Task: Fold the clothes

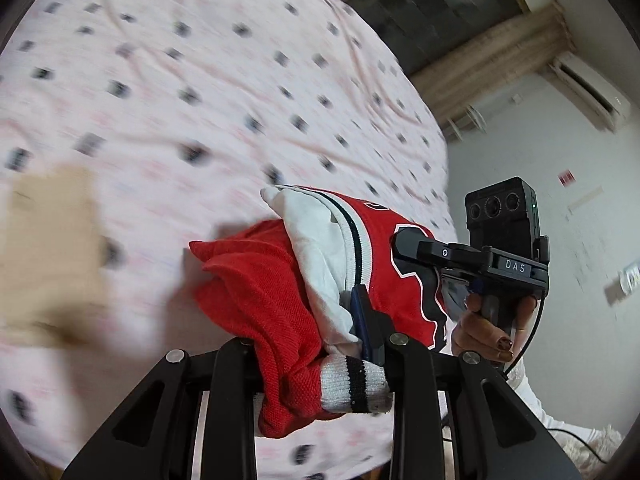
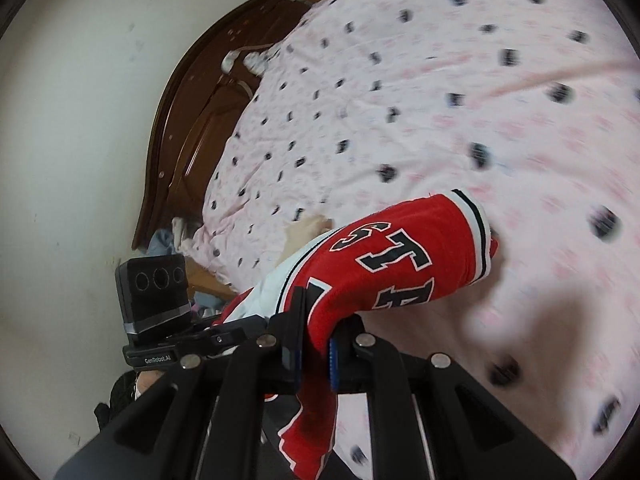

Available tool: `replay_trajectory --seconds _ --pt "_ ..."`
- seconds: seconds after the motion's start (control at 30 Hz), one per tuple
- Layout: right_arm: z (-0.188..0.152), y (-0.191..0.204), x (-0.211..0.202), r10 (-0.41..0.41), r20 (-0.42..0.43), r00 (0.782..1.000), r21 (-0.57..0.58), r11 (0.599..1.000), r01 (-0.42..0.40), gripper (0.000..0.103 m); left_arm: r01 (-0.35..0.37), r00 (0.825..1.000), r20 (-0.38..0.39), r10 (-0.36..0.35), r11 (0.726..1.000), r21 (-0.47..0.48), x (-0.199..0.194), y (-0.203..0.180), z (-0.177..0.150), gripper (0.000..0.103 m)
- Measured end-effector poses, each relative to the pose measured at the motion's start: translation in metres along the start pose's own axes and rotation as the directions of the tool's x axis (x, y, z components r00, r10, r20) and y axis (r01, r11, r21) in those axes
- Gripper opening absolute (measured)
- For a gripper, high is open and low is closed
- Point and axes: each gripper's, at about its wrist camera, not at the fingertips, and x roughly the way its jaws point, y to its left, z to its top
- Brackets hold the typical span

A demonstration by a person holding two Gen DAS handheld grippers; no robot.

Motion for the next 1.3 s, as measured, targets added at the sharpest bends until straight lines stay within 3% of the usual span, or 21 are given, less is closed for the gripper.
replay_trajectory --seconds 0.23,0.4,0.53,0.7,0.87,1.3 --pt "0.072 0.068 0.107 0.082 -0.063 0.995 -0.075 0.993 -0.087 0.010 -0.125 0.984 0.128 0.127 0.992 -0.024 -0.084 0.057 0.050 0.024" --pt "0.102 0.107 0.156 0.152 -0.068 0.986 -0.128 0.979 -0.159 0.010 -0.174 0.963 0.207 0.171 0.985 -0.005 -0.124 0.081 0.058 0.024" --pt "0.111 0.128 0.183 0.164 -0.073 0.984 -0.181 0.968 -0.174 0.010 -0.183 0.957 0.224 0.183 0.983 -0.022 -0.126 0.106 0.051 0.024" --pt "0.097 0.104 0.224 0.113 -0.154 0.982 -0.150 0.979 -0.137 0.010 -0.166 0.972 0.154 0.180 0.981 -0.099 -0.100 0.147 0.016 0.024" --pt "0.058 0.069 0.252 0.027 -0.248 0.968 -0.132 0.989 -0.062 0.010 -0.152 0.982 0.090 0.166 0.977 -0.150 -0.073 0.166 -0.029 0.024" --pt "0.001 0.038 0.251 -0.120 -0.328 0.937 -0.173 0.983 0.066 0.012 -0.129 0.989 0.045 0.142 0.967 -0.218 -0.042 0.178 -0.077 0.025"
